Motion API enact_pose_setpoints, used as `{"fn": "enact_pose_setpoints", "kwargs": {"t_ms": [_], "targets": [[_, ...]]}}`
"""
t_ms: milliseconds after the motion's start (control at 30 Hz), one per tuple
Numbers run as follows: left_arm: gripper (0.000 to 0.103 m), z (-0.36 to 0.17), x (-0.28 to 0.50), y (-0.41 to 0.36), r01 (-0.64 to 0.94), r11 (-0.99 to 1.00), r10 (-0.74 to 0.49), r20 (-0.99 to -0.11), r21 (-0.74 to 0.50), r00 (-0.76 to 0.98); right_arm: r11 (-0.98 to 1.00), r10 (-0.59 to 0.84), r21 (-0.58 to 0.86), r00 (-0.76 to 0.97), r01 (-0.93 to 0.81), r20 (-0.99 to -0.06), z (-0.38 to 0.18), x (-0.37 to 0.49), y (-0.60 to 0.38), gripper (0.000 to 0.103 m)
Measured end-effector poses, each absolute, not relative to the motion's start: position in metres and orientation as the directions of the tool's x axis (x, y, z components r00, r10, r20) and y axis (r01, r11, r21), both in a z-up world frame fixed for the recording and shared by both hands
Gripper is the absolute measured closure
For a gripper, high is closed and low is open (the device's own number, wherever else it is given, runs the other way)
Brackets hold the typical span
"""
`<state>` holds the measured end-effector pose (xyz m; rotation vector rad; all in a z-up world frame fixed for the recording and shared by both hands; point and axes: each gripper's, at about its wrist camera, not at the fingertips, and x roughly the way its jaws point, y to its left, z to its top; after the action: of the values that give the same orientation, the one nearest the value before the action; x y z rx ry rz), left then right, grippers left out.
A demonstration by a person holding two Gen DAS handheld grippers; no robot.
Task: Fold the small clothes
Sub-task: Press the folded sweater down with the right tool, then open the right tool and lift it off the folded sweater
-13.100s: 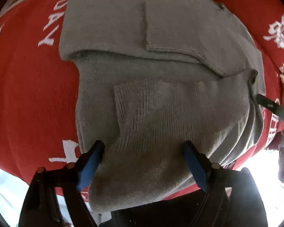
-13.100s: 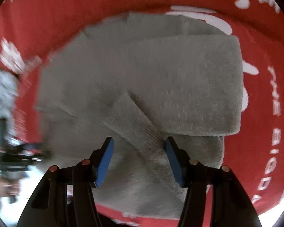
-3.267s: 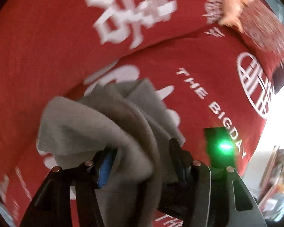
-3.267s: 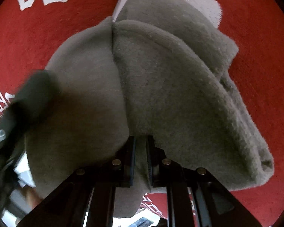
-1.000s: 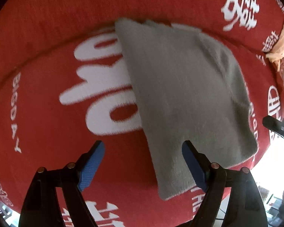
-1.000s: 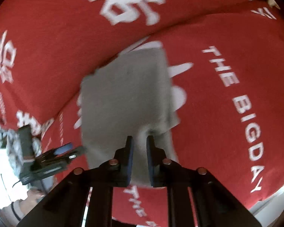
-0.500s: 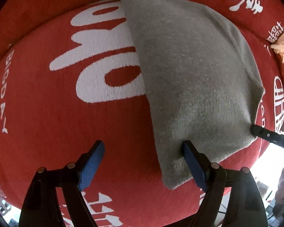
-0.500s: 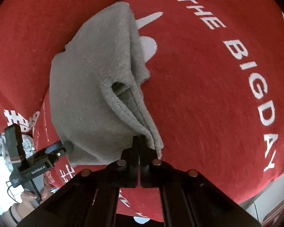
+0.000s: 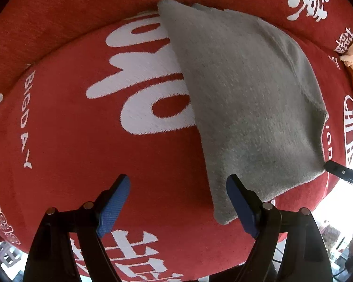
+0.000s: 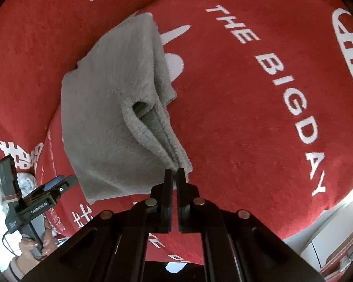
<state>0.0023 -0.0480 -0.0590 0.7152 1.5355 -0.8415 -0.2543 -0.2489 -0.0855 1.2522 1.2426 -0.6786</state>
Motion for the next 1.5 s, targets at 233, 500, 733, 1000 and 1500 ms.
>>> {"fn": "enact_pose_setpoints", "kwargs": {"t_ms": [233,500,733,1000,1500], "targets": [[0.018,-0.056,0.002,-0.051,0.83,0.548,-0.009,-0.993,-0.101,-0.115,0.251,0.211,0.304,0.255,0.919,-0.944,-0.081,-0.251,-0.252,0.08],[0.018,-0.056,0.0,-0.071,0.832,0.547,0.001,-0.994,-0.088,-0.105,0.254,0.192,0.319,0.276,0.913,-0.942,-0.081,-0.251,-0.259,0.06],[0.018,-0.06,0.01,-0.08,0.823,0.558,0.009,-0.99,-0.11,-0.138,0.245,0.192,0.325,0.283,0.913,-0.94,-0.083,-0.25,-0.263,0.051],[0.0,-0.053,0.027,-0.091,0.804,0.584,-0.039,-0.993,-0.111,-0.109,0.262,0.185,0.36,0.32,0.895,-0.929,-0.08,-0.242,-0.274,0.042],[0.0,-0.081,0.045,-0.124,0.768,0.628,-0.04,-0.99,-0.129,-0.133,0.238,0.201,0.419,0.377,0.876,-0.904,-0.094,-0.233,-0.314,0.037]]}}
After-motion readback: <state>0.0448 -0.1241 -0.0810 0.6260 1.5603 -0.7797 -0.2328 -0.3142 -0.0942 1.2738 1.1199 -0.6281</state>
